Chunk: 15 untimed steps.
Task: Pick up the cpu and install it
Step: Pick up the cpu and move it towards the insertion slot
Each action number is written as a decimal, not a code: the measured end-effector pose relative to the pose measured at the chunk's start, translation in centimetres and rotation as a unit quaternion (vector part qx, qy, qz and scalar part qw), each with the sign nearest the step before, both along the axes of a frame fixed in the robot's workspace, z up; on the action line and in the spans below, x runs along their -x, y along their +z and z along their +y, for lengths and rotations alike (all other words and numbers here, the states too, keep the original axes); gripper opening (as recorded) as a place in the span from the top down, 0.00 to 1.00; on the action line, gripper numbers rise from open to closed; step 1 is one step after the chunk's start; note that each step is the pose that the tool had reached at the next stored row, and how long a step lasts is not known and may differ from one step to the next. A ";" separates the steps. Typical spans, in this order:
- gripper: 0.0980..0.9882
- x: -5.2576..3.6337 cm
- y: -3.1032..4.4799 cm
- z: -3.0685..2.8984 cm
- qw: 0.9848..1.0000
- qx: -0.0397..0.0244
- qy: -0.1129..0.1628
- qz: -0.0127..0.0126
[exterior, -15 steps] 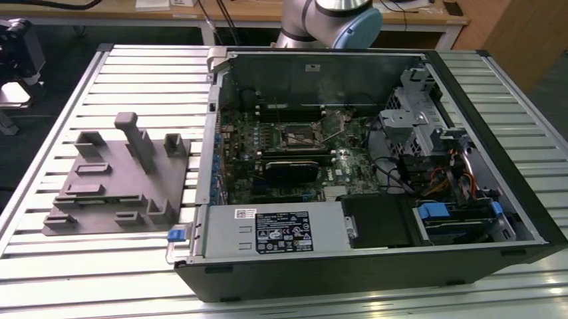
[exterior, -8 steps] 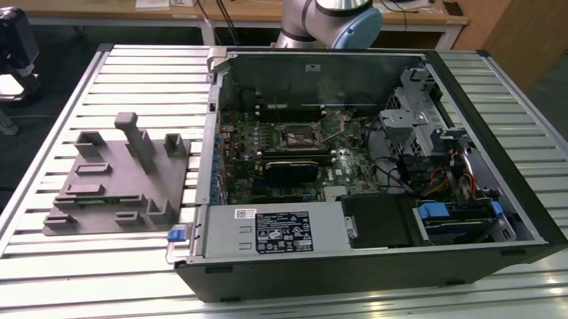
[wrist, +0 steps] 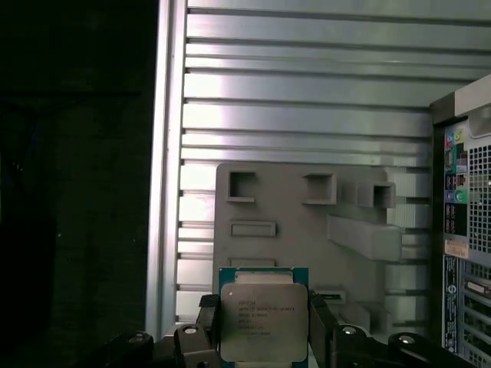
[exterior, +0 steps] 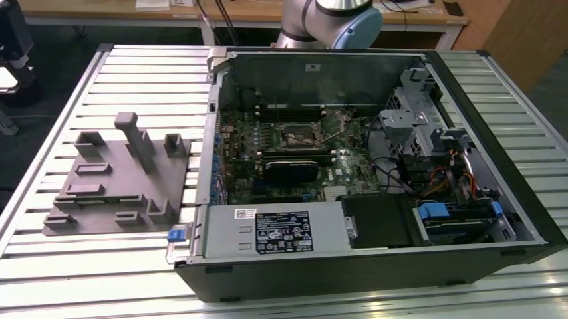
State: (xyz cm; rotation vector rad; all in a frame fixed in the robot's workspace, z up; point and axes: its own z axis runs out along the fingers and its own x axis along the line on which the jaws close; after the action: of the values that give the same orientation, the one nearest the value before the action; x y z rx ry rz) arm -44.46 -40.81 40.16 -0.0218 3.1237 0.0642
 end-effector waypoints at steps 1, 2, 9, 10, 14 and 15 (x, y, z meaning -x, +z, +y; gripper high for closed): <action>0.50 0.00 0.17 0.00 1.000 0.000 0.000 0.000; 0.50 0.00 0.33 0.00 1.000 0.000 0.000 0.000; 0.50 0.00 0.75 0.00 1.000 0.000 0.000 0.000; 0.50 0.00 0.76 0.00 1.000 0.000 0.000 0.000; 0.50 -0.30 0.76 0.00 1.000 0.000 0.000 0.000; 0.50 -0.46 0.76 0.00 1.000 0.000 0.000 0.000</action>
State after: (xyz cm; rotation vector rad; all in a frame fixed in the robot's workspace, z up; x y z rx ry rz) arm -44.00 -40.82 40.93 -0.0219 3.1238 0.0642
